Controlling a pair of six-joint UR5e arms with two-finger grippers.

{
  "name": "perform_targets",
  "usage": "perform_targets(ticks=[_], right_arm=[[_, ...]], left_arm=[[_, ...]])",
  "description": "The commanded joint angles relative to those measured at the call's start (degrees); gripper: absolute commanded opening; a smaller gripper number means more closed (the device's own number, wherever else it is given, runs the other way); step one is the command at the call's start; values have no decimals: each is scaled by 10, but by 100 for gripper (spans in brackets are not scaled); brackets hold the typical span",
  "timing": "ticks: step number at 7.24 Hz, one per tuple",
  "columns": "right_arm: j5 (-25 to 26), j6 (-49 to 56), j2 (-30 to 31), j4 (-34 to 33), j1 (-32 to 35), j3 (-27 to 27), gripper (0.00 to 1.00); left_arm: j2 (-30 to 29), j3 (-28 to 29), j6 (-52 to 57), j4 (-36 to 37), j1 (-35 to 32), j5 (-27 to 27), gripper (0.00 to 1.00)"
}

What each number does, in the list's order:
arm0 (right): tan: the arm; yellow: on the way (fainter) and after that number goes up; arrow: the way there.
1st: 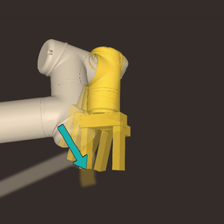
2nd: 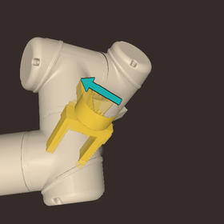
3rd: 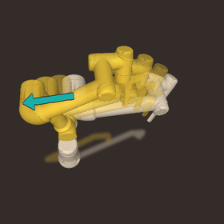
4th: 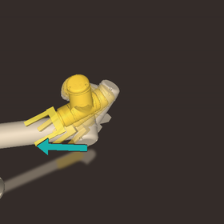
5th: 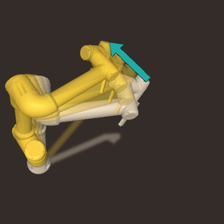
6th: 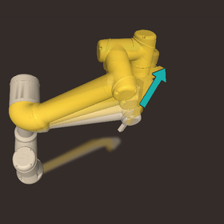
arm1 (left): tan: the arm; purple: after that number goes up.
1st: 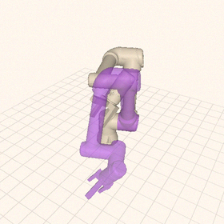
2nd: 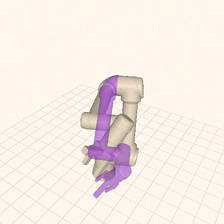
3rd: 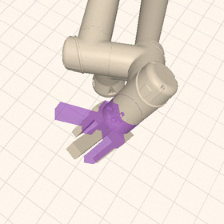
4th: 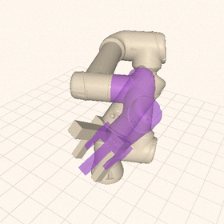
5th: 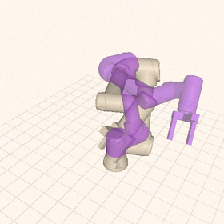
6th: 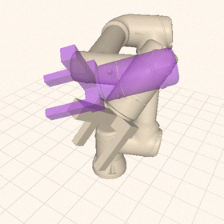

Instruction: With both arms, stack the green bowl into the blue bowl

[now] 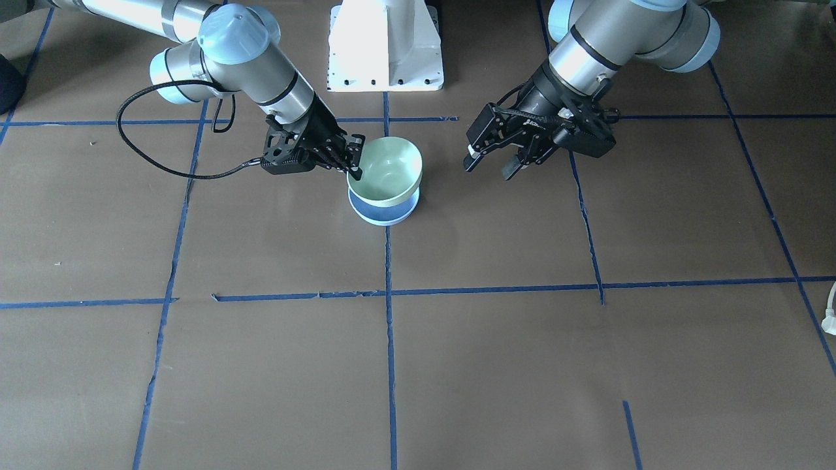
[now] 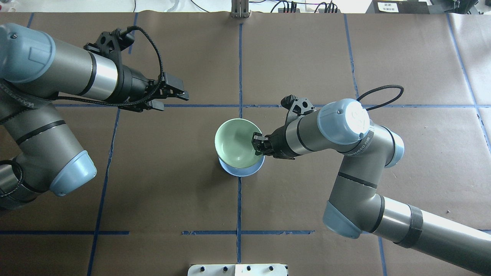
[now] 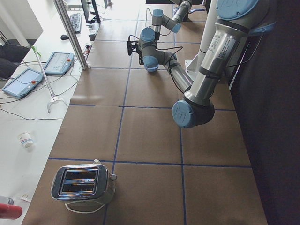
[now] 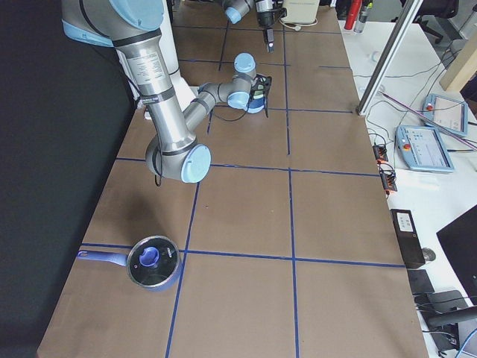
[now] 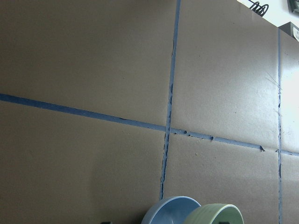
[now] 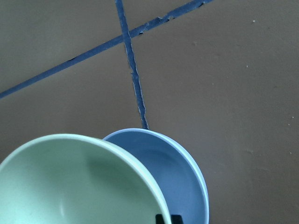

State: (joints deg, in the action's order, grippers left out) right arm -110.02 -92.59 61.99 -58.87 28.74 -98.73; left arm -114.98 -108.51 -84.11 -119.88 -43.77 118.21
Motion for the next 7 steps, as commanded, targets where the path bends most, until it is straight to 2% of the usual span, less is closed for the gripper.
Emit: perform_targets(ticks=[1, 5, 6, 7], right_arm=[[2, -1, -2, -1, -4, 11, 0], [5, 0, -11, -2, -4, 25, 2], [6, 2, -11, -2, -4, 25, 9], [8, 2, -9, -2, -5, 28, 99]], left_arm=[[1, -3, 0, 0, 0, 0, 82], [1, -3, 0, 1, 1, 0, 82], [1, -2, 0, 1, 1, 0, 82], [1, -2, 0, 1, 1, 0, 82]])
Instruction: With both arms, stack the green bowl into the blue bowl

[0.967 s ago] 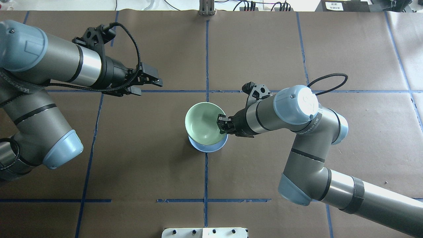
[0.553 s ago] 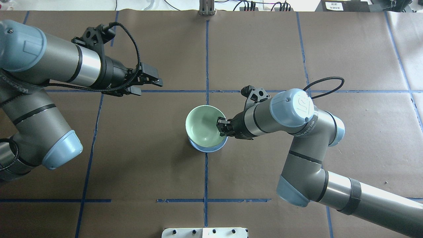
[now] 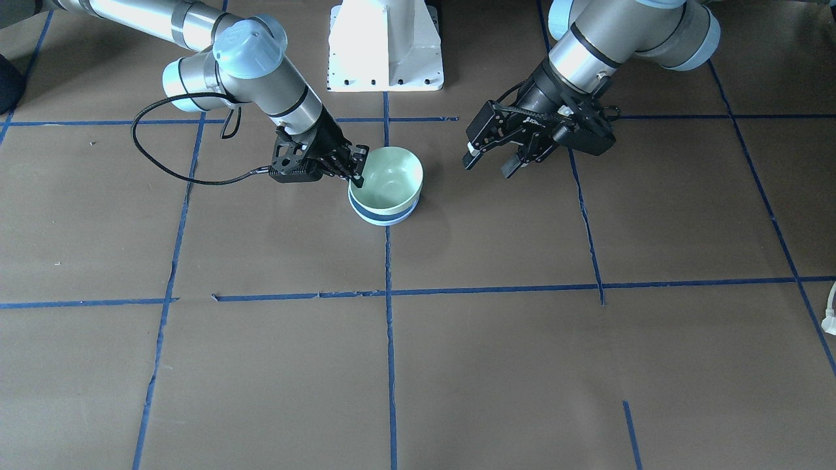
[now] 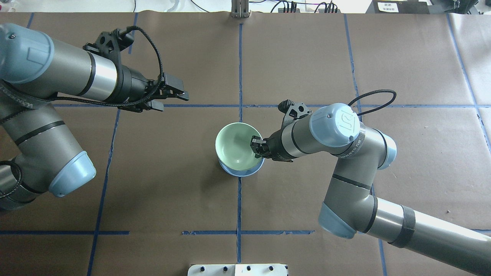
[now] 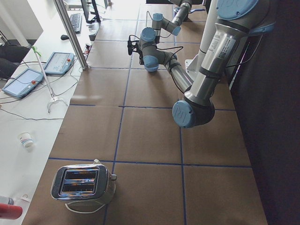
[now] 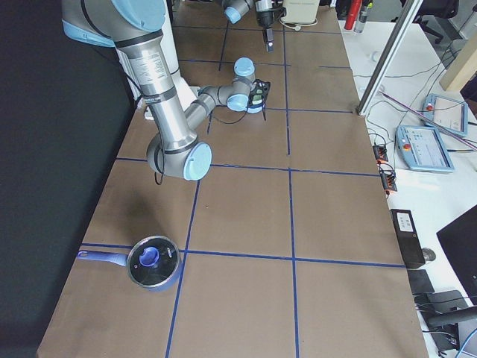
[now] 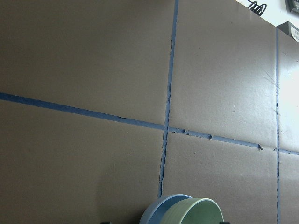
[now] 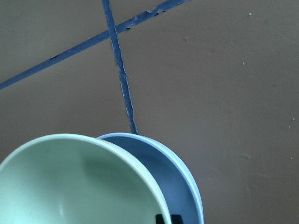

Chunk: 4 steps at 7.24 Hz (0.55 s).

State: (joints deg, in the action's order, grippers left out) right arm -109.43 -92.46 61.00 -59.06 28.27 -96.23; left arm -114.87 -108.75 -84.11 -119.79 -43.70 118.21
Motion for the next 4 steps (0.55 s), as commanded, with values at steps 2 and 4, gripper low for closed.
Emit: perform_targets(ticks=[2, 4], right_arm=[[28, 4, -2, 2, -6, 4, 100], [10, 8, 9, -1, 21, -39, 100]], left_arm=[[0, 1, 0, -1, 1, -1, 83], [1, 0, 1, 0, -2, 0, 83]])
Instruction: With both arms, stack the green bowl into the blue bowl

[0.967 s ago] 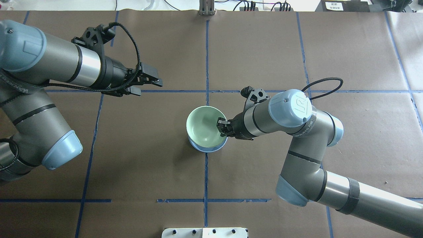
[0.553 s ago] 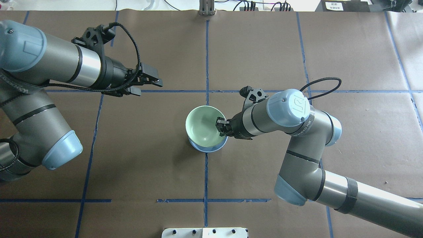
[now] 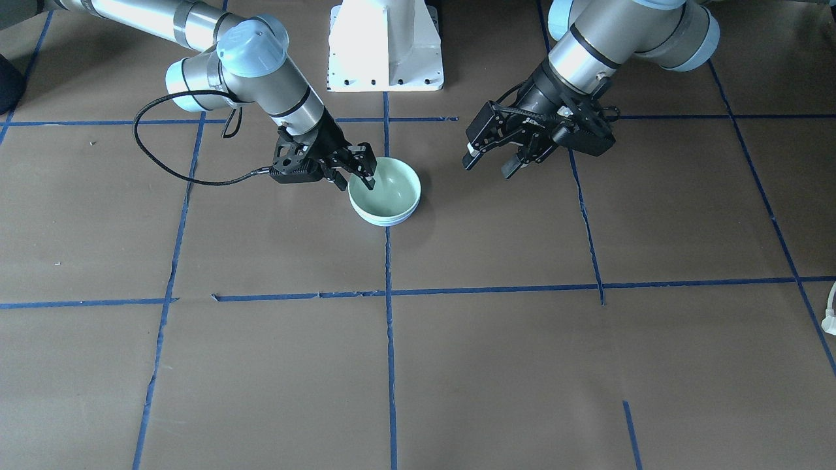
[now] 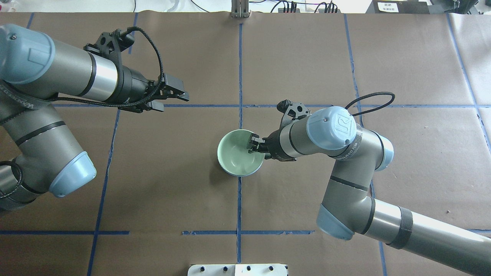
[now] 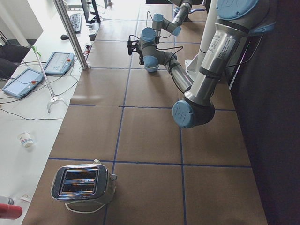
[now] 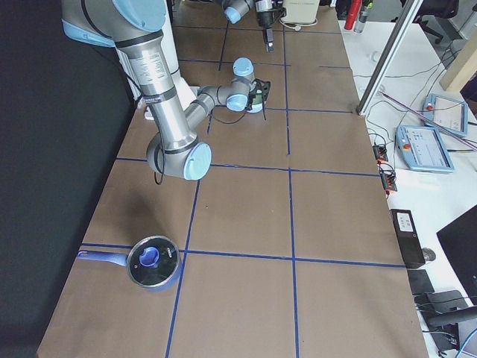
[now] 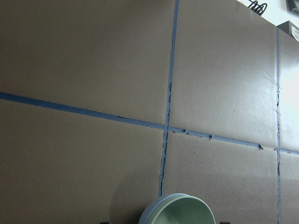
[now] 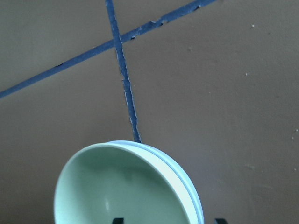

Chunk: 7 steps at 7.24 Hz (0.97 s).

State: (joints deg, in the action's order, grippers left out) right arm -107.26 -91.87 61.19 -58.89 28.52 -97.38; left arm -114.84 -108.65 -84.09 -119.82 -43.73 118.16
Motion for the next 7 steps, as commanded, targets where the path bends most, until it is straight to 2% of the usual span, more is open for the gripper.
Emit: perform_targets(ticks=[1, 2, 3, 5, 6, 7], right_arm=[[-71, 3, 69, -2, 69, -71, 100], [-140, 21, 108, -1, 149, -91, 100], [-186, 100, 171, -1, 212, -106, 100], [-222, 378, 294, -10, 316, -97, 100], [-247, 520, 335, -48, 378, -87, 100], [-252, 653, 356, -114, 431, -85, 100]], left_arm=[[28, -6, 8, -1, -17, 28, 82], [38, 1, 22, 0, -47, 52, 82], [72, 4, 102, 6, -68, 83, 82], [159, -7, 302, 78, -109, 88, 82], [195, -7, 373, 91, -128, 91, 82], [232, 3, 453, 91, -146, 90, 82]])
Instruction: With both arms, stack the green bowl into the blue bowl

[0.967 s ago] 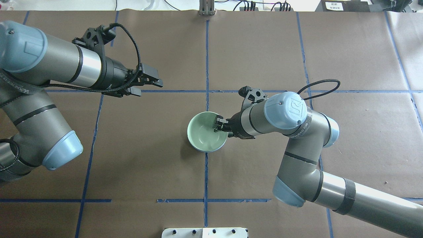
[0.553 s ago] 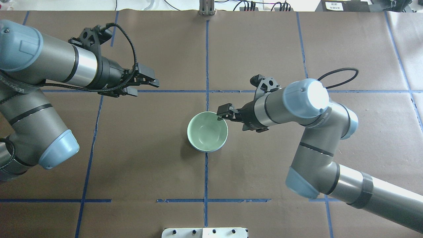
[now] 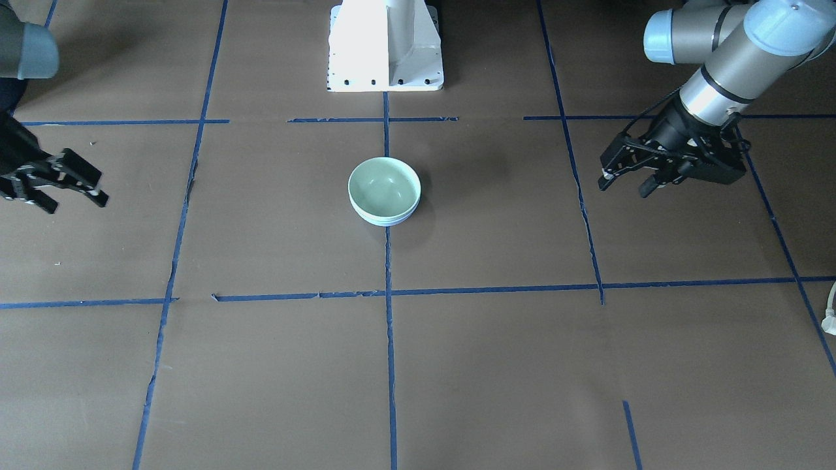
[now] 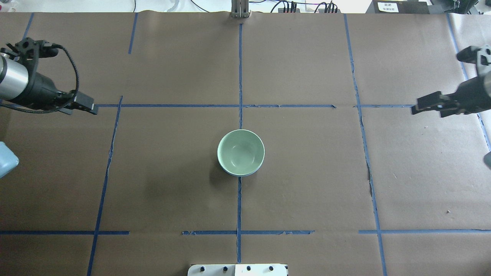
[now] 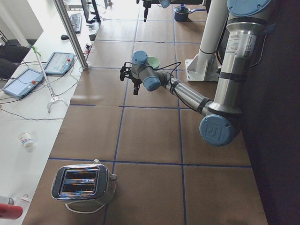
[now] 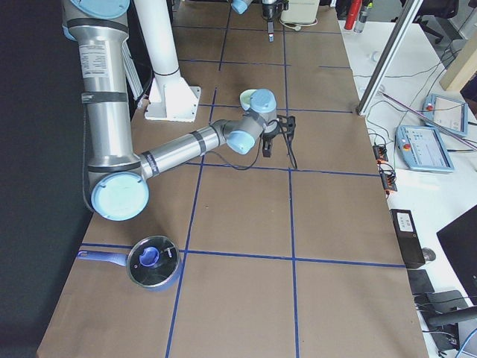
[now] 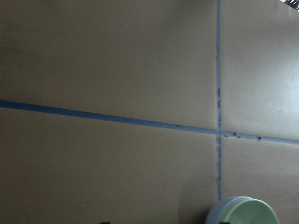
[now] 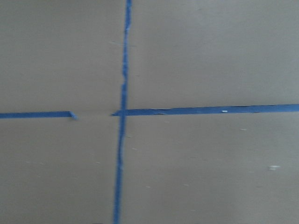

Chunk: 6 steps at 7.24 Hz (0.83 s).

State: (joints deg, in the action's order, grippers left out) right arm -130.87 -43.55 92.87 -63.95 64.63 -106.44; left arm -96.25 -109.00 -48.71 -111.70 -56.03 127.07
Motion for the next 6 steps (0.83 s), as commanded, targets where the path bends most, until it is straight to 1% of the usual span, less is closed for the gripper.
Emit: perform_targets(ticks=[1, 2, 3, 4, 5, 6], right_arm=[[-16, 297, 58, -135, 126, 7, 100], [-17, 399, 58, -216, 178, 8, 100], [-16, 496, 56, -283, 215, 12, 100], [-17, 540, 54, -308, 232, 30, 100], [-31, 553, 50, -307, 234, 53, 100], [-55, 554, 47, -305, 234, 60, 100]], left_arm=[[78, 12, 198, 11, -62, 1, 82], [104, 30, 299, 23, -128, 13, 82], [108, 48, 394, 85, -202, 80, 82], [102, 70, 472, 149, -252, 104, 82], [96, 94, 524, 201, -292, 105, 82], [78, 106, 541, 239, -298, 102, 82]])
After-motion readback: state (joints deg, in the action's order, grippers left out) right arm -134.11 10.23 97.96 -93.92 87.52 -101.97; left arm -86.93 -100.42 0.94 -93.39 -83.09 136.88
